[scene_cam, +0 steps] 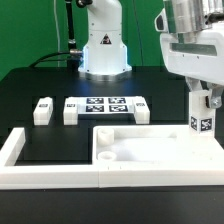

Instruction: Assemble desk

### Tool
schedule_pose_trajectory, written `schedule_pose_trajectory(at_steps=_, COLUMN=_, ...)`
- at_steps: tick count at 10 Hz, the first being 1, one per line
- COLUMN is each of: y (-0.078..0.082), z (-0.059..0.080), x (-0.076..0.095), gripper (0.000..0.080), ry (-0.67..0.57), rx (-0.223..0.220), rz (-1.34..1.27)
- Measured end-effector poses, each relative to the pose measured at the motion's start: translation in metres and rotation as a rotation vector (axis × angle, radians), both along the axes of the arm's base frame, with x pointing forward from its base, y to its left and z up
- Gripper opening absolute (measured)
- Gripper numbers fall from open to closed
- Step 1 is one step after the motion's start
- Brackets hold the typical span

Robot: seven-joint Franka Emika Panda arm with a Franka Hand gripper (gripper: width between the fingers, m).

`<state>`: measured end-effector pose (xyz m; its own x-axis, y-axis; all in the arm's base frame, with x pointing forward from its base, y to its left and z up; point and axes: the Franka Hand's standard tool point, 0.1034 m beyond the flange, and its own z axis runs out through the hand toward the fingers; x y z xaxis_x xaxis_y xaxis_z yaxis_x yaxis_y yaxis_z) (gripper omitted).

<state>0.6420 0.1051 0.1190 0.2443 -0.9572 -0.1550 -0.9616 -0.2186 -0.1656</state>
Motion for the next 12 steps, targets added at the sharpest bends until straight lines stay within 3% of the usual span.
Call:
schedule_pose_trajectory(at_steps=1, y=0.001, z=0.000, x=0.000, gripper=0.0298, ry=0.000, rx=0.000, rz=0.004)
schedule_pose_trajectory(at_steps=2, y=0.001, z=0.000, x=-0.001, gripper=0.0511, ry=-0.004, rx=-0.008, rz=0.045)
schedule_pose_trajectory(at_steps=3, y=0.002, z=0.000, x=-0.005, gripper=0.0511, ry=-0.006, rx=-0.052, rz=0.287)
schedule_pose_trajectory(at_steps=4, y=0.000, z=0.000, x=-0.005, gripper=0.0620, ry=-0.037, rx=-0.075, rz=0.465)
schedule_pose_trajectory(at_steps=8, y=-0.002, z=-0.001, x=-0.005, gripper=0.0648, ry=-0.087, rx=-0.102, rz=0.743)
schedule_pose_trajectory(at_steps=10, y=-0.011, z=0.004, x=0.004, gripper=0.0648, ry=-0.135, rx=-0.180, rz=1.153)
schedule_pose_trajectory(at_steps=12, y=-0.010, z=0.004, x=0.008, gripper=0.0649, ry=-0.148, rx=-0.196, rz=1.232)
